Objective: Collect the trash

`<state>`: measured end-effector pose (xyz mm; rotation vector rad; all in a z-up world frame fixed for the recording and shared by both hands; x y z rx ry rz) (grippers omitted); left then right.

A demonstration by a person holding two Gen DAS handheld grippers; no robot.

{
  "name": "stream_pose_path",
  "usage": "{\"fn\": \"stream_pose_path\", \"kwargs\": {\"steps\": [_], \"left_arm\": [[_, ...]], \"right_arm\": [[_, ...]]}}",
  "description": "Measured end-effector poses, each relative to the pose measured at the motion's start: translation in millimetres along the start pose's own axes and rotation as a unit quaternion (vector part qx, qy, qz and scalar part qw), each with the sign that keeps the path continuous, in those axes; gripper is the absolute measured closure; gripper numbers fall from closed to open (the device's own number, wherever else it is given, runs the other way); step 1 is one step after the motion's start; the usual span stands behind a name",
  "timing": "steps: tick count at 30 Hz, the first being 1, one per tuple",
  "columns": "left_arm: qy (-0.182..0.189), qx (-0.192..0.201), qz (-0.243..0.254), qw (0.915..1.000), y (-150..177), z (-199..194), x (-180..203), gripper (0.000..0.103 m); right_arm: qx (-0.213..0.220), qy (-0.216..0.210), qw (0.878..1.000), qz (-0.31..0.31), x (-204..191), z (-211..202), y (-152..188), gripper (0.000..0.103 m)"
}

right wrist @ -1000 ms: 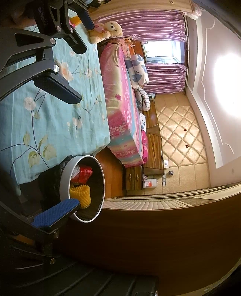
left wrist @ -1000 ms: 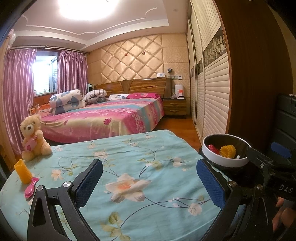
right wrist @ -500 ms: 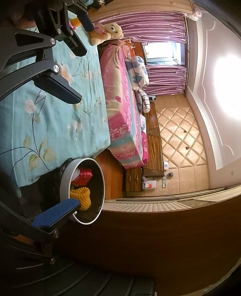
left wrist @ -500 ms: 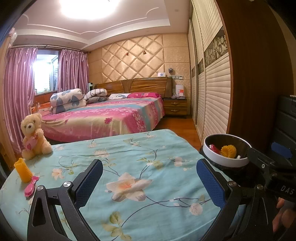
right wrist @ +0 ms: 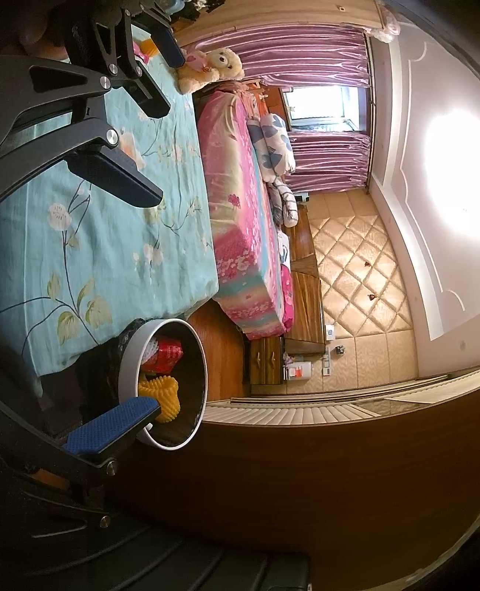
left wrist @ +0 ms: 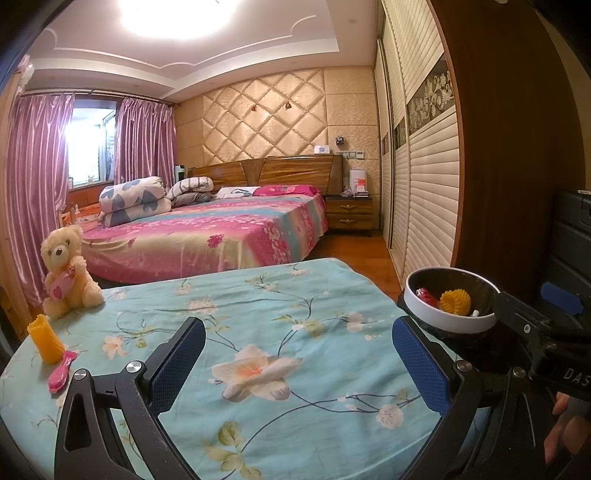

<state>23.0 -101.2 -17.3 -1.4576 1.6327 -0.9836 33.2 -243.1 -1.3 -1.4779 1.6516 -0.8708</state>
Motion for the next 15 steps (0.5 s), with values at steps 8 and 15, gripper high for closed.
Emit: {"fn": "stream_pose_path", "kwargs": {"steps": [8,15], "left_arm": [[0.000,0.000,0.003,1.0000,0.6,0.5,-0.8,0.001],[0.000,-0.001,0.003,1.0000,0.7,1.4,-2.3,0.001]], "right_arm": [[0.002,-0.005,1.000,0.003,-0.4,-2.4,-1.6,0.000],[0.001,-0.006,1.000,0.004,-1.1,-2.8,-1.9,0.000]]}}
Point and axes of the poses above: each gripper's, at about its wrist camera, not at the fingertips, and z roughly the way its jaws point, x to its right, y to its underside, the point moved 3 cm from there along z, roughly the way its jaws point, and after that the axes turned 7 degrees about -x, right-handed, at the moved point
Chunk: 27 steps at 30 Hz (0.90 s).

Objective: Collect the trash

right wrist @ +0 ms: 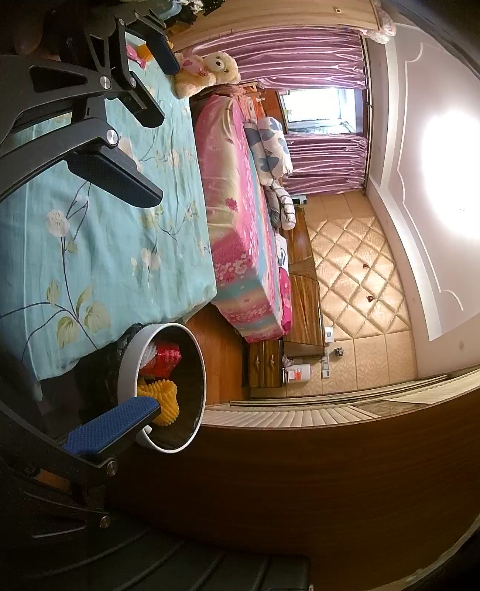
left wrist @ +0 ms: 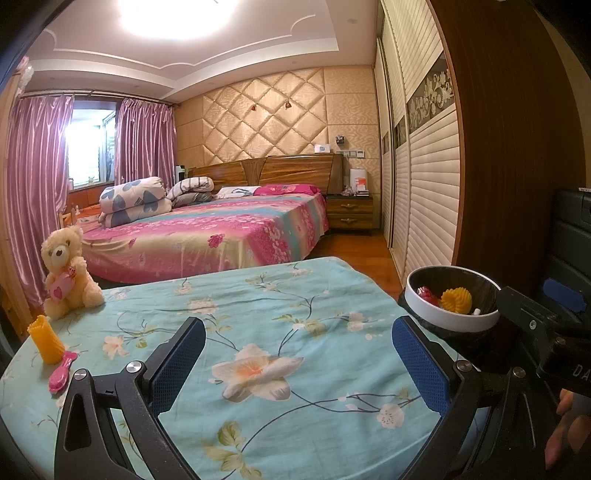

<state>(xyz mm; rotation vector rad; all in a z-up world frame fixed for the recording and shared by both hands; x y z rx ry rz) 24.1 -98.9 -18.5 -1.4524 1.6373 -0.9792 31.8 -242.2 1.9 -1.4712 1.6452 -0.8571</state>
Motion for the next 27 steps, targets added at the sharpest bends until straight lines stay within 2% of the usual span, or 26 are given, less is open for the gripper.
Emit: {"fn": "stream_pose_path", "kwargs": {"steps": [27], "left_arm": [[0.003,-0.006,0.001,1.0000,1.2,7.1,-4.1,0.001]], "right_arm": [[-0.007,-0.005,1.000,-0.002,-7.7,-3.7,0.3,0.000]]}}
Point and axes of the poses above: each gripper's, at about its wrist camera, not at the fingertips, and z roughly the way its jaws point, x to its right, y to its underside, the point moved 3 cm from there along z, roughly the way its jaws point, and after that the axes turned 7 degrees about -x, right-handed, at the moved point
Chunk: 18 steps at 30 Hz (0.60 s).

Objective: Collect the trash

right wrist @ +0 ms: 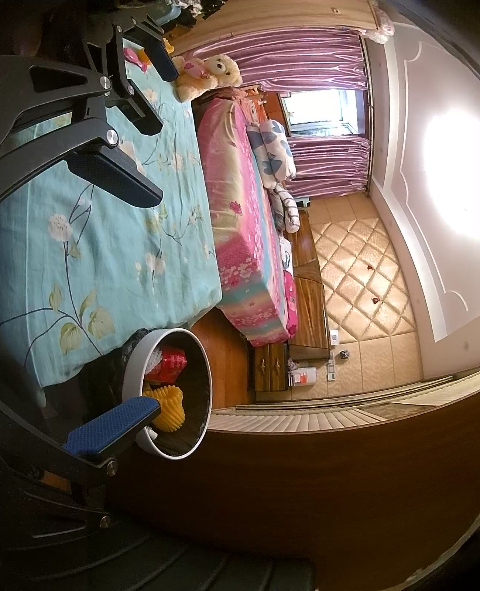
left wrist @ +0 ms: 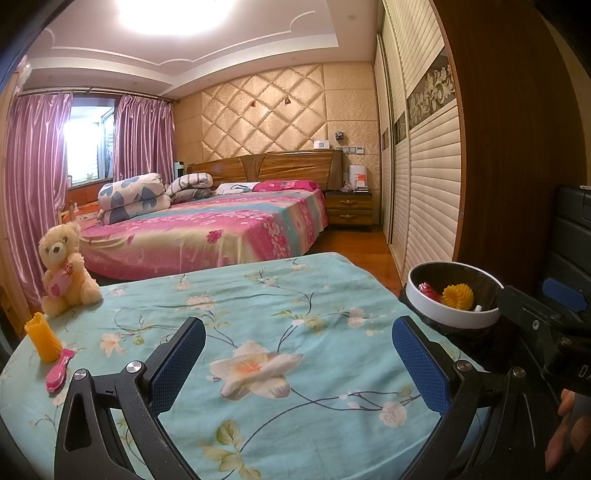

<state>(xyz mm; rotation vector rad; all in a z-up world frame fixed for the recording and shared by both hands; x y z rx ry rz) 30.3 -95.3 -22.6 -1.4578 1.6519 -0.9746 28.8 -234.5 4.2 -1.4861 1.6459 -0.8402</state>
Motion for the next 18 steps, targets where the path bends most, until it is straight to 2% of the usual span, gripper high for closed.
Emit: {"fn": "stream_pose_path", "kwargs": {"steps": [18], "left_arm": [[0.001,-0.001,0.001,1.0000,-0.6,1.8,-1.2,0.001]], "right_arm": [[-0.003,-0.003,1.000,0.001,-4.5,1.0,0.9,0.000]]}}
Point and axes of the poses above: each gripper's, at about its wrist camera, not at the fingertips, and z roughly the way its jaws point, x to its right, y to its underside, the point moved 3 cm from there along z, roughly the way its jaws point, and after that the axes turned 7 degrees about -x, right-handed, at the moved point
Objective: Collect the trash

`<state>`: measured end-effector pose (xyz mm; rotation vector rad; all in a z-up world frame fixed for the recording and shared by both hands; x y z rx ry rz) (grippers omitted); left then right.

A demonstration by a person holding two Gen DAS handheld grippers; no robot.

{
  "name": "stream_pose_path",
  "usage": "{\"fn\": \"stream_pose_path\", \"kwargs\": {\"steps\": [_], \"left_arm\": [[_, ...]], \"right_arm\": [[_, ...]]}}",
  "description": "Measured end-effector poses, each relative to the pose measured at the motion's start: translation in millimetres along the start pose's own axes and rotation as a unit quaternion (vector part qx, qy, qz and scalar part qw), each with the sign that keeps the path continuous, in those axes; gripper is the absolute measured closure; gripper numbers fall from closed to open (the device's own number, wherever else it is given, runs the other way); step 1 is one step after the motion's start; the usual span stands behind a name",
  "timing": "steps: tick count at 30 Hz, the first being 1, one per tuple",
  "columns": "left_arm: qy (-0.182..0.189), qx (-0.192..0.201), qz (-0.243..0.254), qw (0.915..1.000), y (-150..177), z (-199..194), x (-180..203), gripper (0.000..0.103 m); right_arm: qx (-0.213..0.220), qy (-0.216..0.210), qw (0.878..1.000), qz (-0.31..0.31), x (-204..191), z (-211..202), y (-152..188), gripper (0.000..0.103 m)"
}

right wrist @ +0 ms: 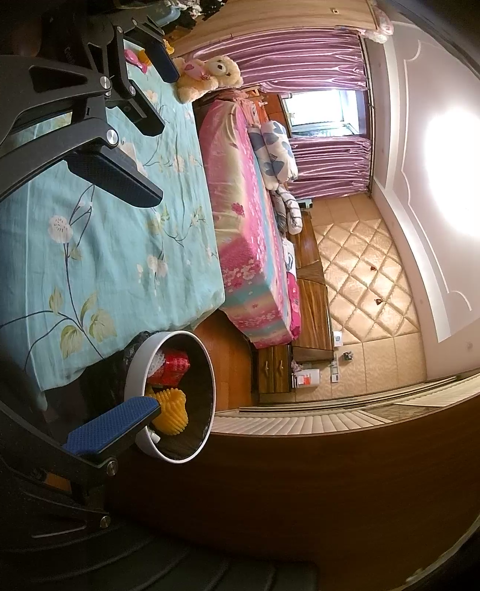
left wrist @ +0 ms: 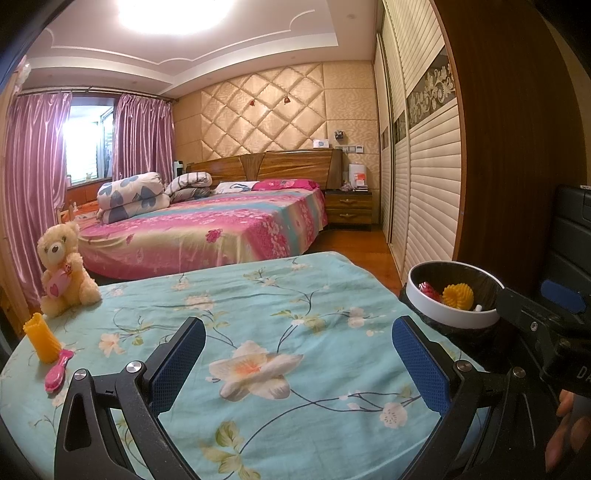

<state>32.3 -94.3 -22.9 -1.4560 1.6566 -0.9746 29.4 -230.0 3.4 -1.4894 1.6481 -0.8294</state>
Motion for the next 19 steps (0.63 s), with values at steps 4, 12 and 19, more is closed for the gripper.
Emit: {"fn": "stream_pose_path", "kwargs": {"steps": [4,12,19], "left_arm": [[0.000,-0.001,-0.001,1.0000,0.0,0.0,0.7,0.001],[0.000,-0.006,-0.003,1.0000,1.3,6.0,-5.0,0.001],[0.001,-0.018,-0.011,0.9998,2.6,14.1,-12.7,0.001]], "right_arm": [[-0.002,-0.001,1.000,0.000,0.9,1.9,0.1,0.000],[-0.008,-0.003,1.000,0.003,-5.6,1.3,4.6,0.000],[-0.026,-0.010,1.000,0.009,-15.6,7.1,12.5,0.000]]}}
Point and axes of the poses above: each gripper's, at about its wrist camera, not at the fingertips, and z roughly the way its jaws point, x to its right, y to its underside, the point moved 3 cm from there along z, roughly the way its jaws point, and after that the axes turned 7 degrees about -x, right-handed, at the moved point
